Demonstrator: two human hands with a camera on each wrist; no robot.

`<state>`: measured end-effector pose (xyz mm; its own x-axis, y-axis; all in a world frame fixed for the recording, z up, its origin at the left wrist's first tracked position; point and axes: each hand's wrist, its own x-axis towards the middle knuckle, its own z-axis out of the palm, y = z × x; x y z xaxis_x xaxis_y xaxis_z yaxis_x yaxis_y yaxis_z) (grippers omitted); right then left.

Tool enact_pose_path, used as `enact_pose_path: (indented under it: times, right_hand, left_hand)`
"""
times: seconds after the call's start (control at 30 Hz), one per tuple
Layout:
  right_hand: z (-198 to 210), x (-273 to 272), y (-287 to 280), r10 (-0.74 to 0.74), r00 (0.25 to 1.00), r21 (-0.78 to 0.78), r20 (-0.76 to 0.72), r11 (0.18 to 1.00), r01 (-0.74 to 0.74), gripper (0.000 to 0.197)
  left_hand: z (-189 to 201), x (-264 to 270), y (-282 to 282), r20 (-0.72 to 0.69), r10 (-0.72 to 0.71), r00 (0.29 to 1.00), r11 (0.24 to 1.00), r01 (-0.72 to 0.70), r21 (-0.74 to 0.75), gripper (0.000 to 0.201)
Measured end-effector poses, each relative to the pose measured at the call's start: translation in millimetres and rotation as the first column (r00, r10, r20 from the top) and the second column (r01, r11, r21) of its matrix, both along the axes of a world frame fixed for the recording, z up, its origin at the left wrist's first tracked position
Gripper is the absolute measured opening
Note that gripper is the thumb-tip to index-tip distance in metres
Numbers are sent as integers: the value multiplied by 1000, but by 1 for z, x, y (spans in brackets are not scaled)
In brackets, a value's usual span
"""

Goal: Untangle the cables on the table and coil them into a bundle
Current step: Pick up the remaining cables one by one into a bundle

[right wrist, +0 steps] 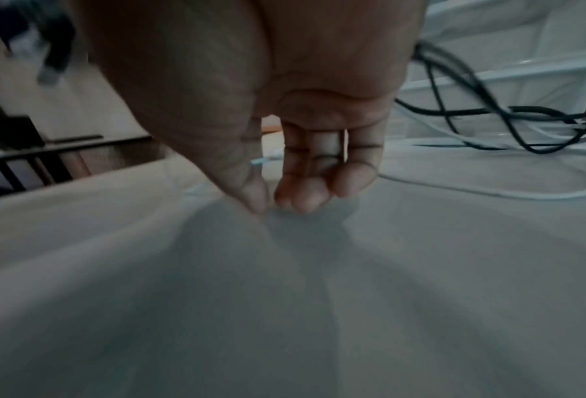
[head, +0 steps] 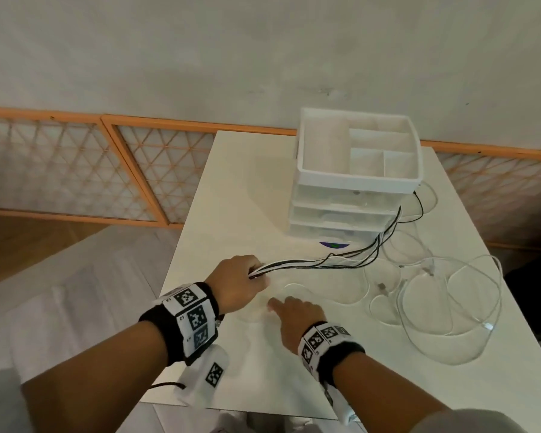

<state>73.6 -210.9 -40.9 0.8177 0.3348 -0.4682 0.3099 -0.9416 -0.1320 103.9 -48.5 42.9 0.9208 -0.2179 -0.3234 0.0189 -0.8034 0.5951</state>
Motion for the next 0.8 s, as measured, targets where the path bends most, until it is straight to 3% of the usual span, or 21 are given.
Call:
enact_pose_path:
  times: [0.1,0.23,0.37,0.5,0.73,0.8]
  right_hand:
    - [19,5,2,-8,996,1,83,1000,8,26]
    - [78,19,-18,-168,960,283,226,954,100,25]
    - [132,37,-57,-391,854,542,344,825,160,23]
    - [166,42,-91,-569,756,713,323,672,202,13]
    - [174,46,-144,-820,542,878,186,386,284,31]
    - [156,50,-167,-872,459,841,169,370,393,35]
  left_hand:
    - [4,0,-3,15,44,999,999,-44,1,29]
    - [6,2,-5,-41,56,998,989,-61,-133,25]
    - [20,10,-14,-92,94,991,937,-120,-329,25]
    - [29,20,-22,-158,148,976,882,-202,-425,31]
    - [41,23,-32,-253,135,958,745,-266,-611,37]
    - [48,23,-31,-174,104,979,798,-186,-573,43]
